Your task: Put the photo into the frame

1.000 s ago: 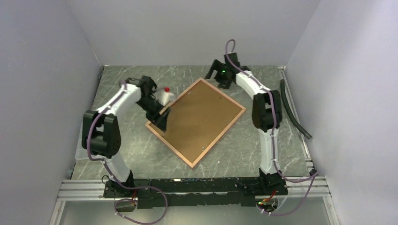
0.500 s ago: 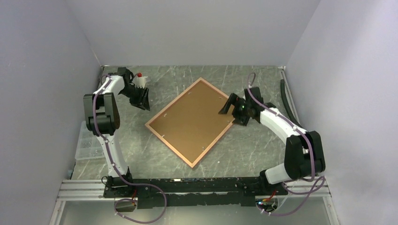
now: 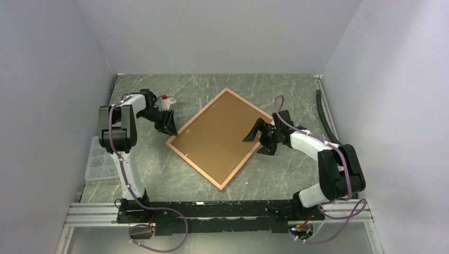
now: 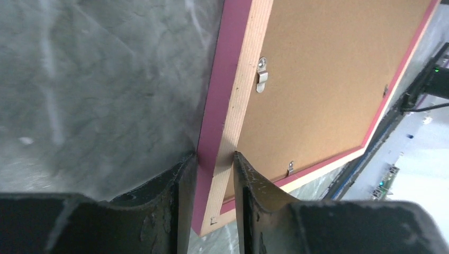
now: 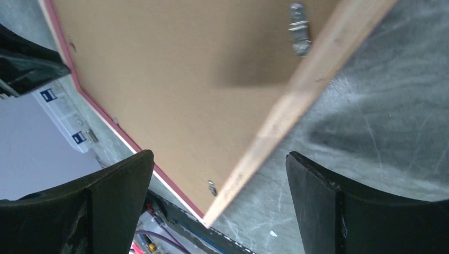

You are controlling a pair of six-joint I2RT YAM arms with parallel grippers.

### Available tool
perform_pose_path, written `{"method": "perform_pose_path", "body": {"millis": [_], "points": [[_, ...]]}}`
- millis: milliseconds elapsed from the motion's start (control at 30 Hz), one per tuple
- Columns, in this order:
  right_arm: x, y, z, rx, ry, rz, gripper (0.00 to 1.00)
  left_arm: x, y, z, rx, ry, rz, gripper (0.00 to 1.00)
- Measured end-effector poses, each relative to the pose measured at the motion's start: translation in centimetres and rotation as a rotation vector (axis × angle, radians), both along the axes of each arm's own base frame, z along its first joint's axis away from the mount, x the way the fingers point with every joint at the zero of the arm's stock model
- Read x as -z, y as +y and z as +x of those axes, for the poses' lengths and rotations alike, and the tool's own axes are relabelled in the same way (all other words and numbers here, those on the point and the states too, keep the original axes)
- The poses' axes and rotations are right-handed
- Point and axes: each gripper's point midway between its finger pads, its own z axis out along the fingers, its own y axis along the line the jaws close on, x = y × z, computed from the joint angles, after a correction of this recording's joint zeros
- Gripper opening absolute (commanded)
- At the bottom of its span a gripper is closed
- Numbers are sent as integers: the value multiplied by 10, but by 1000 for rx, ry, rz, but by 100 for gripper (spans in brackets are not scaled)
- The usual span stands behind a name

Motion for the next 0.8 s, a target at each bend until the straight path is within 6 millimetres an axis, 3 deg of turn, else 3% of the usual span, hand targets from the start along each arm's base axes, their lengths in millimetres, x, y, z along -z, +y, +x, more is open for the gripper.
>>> {"method": "perform_pose_path", "body": {"millis": [267,400,500,633,800], "points": [[-35,2,35,1,-121,-22,100,-2,-22,-32,51,39,-83,27],[-35,0,35,11,-126,-50,99,-2,-39,-58,109,76,-117,26],[-36,10,33,-5,-134,-55,97,-2,-50,-75,140,113,-139,26],[-41,58,24,-98,-157,-31,91,-4,-59,-87,155,146,-179,26],[-39,127,28,-203,-196,22,86,-10,-59,-85,125,149,-199,26]]}}
